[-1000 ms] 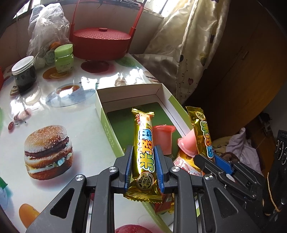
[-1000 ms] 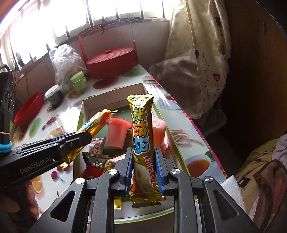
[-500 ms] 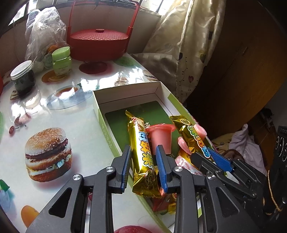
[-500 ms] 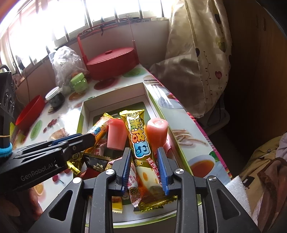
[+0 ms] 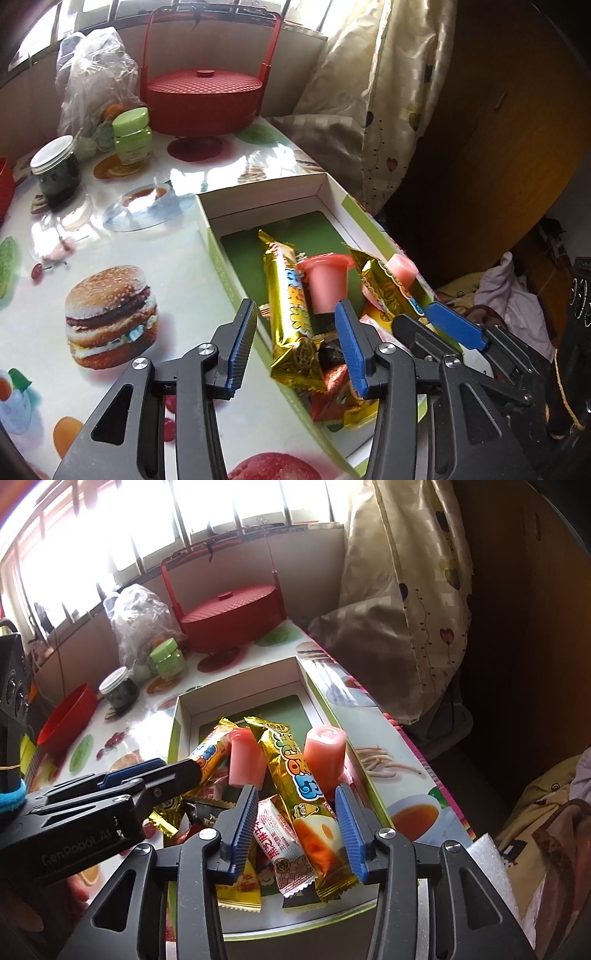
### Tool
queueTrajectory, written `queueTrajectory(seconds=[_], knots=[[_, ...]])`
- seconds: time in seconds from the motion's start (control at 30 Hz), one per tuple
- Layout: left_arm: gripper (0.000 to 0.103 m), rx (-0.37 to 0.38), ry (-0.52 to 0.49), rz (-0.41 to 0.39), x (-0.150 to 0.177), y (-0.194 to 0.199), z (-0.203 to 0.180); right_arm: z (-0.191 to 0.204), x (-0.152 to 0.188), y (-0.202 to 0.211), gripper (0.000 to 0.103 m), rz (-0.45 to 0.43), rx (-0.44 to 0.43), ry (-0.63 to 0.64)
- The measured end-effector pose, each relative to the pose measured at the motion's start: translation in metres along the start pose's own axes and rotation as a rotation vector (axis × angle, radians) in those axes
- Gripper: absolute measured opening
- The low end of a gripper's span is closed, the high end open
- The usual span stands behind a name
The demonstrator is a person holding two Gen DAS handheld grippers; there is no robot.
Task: Organize snacks
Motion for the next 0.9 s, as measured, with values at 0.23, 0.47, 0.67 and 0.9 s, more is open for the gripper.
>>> queueTrajectory(seconds=[0.23,0.47,0.67,0.9], knots=[[0.046,-0.027,-0.017,-0.034,0.005,0.019,0.003,0.001,0.003,0.012,0.048,-0.015,0.007,-0.012],[0.046,-0.123,-0.079,-0.061,0.028,0.041,0.006,0.006,0.014,0.030,0.052,-0.039,-0.002,-0.020],[0.046,-0.149,-0.082,-0.058,0.056,0.052,0.013,0.012,0.029,0.043,0.053,-0.047,0.008,-0.023],[0.046,-0.174,-0.079,-0.030,0.092,0.049,0.025,0.011,0.056,0.051,0.056,-0.030,0.049,-0.032]])
Point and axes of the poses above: each gripper's, at about its wrist camera, not at the fingertips, and y roughly against the way its jaws point, z to its left, x to its underside, the point moved 10 cm from there along -y, roughly the way its jaws point, and after that the axes turned 7 degrees about z, right-handed, at the moved point
